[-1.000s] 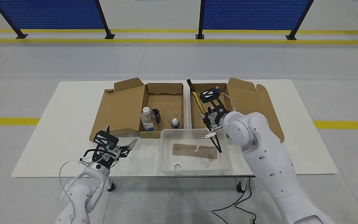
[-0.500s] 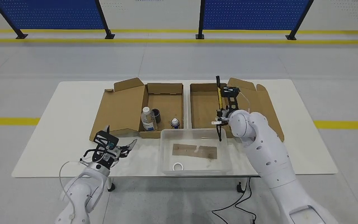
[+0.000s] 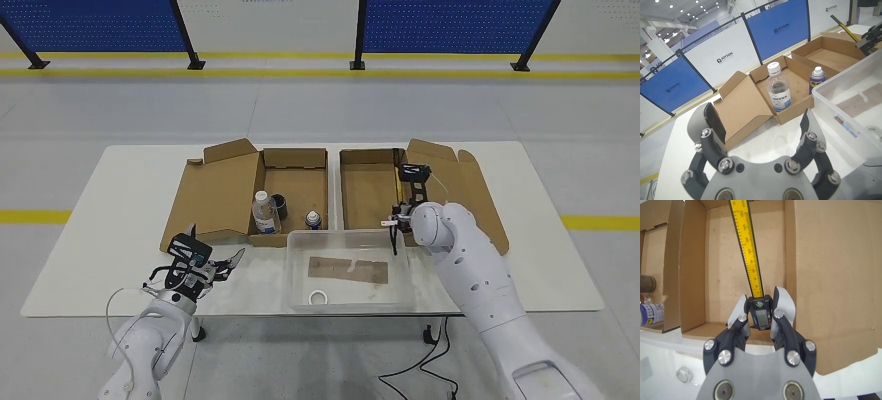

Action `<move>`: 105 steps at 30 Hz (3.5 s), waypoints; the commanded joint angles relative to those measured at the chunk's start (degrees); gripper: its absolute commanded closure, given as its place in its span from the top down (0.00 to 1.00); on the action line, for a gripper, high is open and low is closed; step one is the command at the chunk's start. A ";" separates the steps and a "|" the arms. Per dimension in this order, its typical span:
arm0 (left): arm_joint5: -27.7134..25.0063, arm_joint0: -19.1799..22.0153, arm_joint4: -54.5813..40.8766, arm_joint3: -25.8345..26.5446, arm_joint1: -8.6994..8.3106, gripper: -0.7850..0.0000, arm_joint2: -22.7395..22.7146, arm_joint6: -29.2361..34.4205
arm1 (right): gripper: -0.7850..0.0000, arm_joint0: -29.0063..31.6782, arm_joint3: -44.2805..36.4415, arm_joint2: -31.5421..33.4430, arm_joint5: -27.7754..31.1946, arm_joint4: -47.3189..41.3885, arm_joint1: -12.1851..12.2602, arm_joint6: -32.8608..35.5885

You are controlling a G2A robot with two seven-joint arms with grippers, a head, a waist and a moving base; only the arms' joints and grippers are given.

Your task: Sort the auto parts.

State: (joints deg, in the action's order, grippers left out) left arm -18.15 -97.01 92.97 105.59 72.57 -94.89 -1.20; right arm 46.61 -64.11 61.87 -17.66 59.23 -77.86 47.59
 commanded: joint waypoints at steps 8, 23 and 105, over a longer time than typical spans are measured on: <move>0.00 0.00 0.00 0.00 0.00 1.00 0.00 0.00 | 0.41 -0.76 1.08 -0.66 0.71 0.19 -0.48 -0.06; 0.00 0.00 0.00 0.00 0.00 1.00 0.00 0.00 | 0.43 -0.97 -15.02 -4.38 6.68 11.50 -0.13 10.16; 0.00 0.00 0.00 0.00 0.00 1.00 0.00 0.00 | 0.16 -0.20 -4.25 -26.96 24.31 0.45 -8.89 25.41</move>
State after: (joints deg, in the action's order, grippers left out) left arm -18.15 -97.01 92.97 105.59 72.57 -94.89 -1.20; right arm 46.47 -68.57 34.91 6.65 59.74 -86.69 72.96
